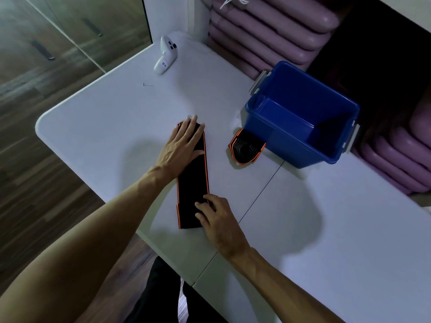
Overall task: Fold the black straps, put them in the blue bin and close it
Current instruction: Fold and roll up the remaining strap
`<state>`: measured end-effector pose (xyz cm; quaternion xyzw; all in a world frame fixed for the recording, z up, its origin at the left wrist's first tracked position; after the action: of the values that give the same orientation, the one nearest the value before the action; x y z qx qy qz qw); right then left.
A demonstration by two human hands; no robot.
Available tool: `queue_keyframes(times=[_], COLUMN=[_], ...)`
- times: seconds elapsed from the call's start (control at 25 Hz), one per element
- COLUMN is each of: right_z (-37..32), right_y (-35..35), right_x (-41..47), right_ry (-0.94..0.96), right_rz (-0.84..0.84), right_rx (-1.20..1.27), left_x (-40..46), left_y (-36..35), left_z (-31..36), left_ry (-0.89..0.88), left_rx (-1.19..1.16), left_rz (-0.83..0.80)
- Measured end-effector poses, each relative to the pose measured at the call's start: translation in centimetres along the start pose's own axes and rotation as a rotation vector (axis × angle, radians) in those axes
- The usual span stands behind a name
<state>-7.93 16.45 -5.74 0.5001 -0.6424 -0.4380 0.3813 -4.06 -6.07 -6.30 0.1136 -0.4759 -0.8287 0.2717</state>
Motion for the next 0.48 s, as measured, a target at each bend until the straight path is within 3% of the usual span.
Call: queue_keyframes(times=[0.12,0.2,0.28,0.36,0.48], right_z=[0.1,0.3,0.5,0.8,1.0], right_y=[-0.1,-0.2,-0.1,-0.1,-0.2], right_x=[-0.1,0.0,-0.1,-0.5,-1.1], right_ry=[0.008,0.021,0.029,0.067,0.138], right_rz=[-0.012,0.008,0.032,0.001,-0.043], right_rx=[0.008,-0.052,-0.11,-0.137,-0.21], left_x=[-1.5,-5.5,-11.4,-15.6,-16.7], left_y=[2.7,3.8,3.1,1.8,0.4], left_z=[1.0,2.6,4.1,4.3,3.4], left_ry=[0.001,-0.108,-0.277,-0.31,-0.256], left_rx=[-0.105,-0.144,-0.167,-0.127,-0.127], left_rz=[0.133,0.206,0.056,-0.136,-0.154])
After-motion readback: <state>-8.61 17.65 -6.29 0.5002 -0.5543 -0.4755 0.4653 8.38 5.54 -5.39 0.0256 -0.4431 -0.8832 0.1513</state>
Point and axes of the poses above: each hand's wrist, its own x-axis towards the middle knuckle, its own y-axis out of the back of the hand, z = x × y, the point moved 2 cm from there along x, towards the middle knuckle, and after that the axes turned 15 degrees about -x, right-handed, at the moved point
